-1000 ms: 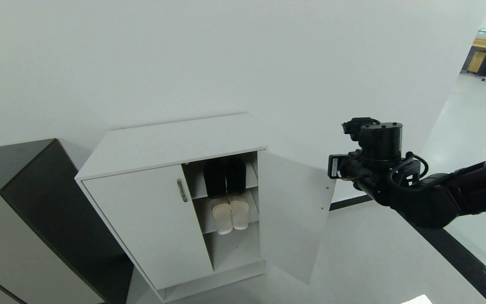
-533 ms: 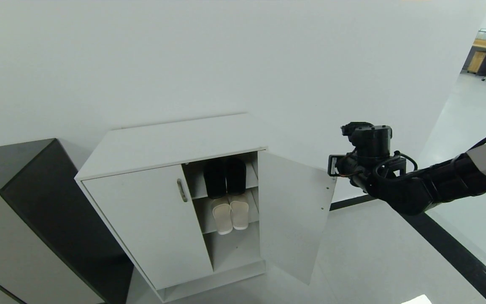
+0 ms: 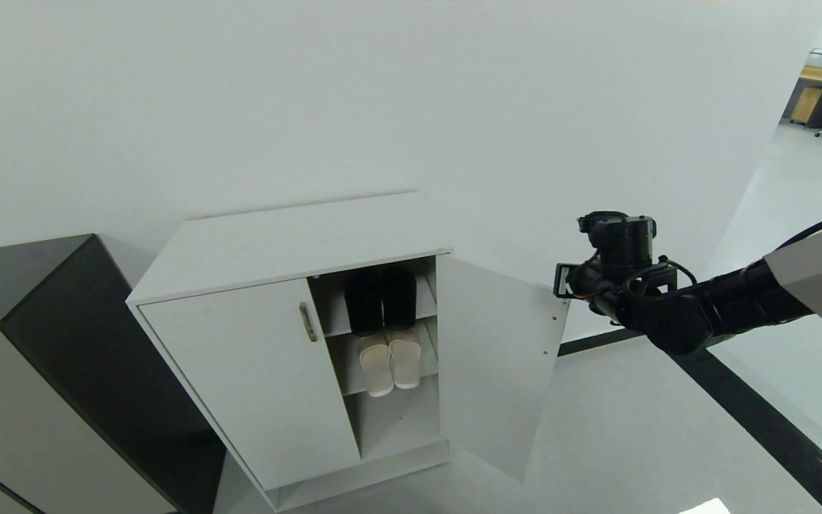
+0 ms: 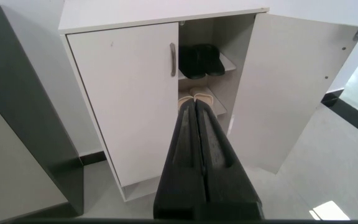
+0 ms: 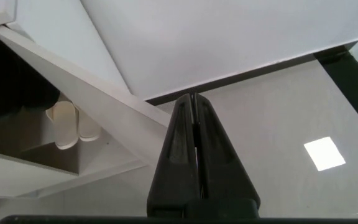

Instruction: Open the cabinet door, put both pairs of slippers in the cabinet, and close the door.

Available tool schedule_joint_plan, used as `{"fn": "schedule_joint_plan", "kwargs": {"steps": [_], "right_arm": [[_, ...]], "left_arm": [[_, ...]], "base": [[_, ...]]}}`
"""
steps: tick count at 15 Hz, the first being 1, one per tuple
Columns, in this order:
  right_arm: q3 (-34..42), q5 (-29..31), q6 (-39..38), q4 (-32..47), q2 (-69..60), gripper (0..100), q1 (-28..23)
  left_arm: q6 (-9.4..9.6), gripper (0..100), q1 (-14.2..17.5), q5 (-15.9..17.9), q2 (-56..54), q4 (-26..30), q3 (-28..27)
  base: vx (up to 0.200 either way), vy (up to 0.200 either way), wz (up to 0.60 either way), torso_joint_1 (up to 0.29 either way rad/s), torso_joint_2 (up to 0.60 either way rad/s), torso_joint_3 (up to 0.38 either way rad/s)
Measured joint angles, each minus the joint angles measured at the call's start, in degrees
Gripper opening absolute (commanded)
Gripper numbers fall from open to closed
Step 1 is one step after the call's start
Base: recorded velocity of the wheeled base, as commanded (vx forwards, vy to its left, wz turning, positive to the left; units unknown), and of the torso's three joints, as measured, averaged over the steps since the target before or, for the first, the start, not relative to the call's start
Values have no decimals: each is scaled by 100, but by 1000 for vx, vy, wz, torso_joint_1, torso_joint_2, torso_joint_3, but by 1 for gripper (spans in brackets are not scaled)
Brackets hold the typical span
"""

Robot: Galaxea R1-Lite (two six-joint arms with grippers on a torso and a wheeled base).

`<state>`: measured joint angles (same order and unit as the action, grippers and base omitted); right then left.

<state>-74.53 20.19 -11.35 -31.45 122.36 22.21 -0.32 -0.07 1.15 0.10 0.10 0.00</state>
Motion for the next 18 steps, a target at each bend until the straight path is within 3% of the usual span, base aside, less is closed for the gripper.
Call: {"fn": "schedule_joint_plan", "kwargs": {"steps": [12, 18], "right_arm": [[23, 59, 16, -98, 385, 0, 35], [753, 201, 35, -73, -122, 0, 785]], "left_arm": [[-28, 0, -4, -17, 0, 0, 0], [-34, 0, 0, -17, 0, 0, 0]], "base": [[0, 0, 0, 0, 0, 0], [0, 0, 0, 0, 0, 0]]}}
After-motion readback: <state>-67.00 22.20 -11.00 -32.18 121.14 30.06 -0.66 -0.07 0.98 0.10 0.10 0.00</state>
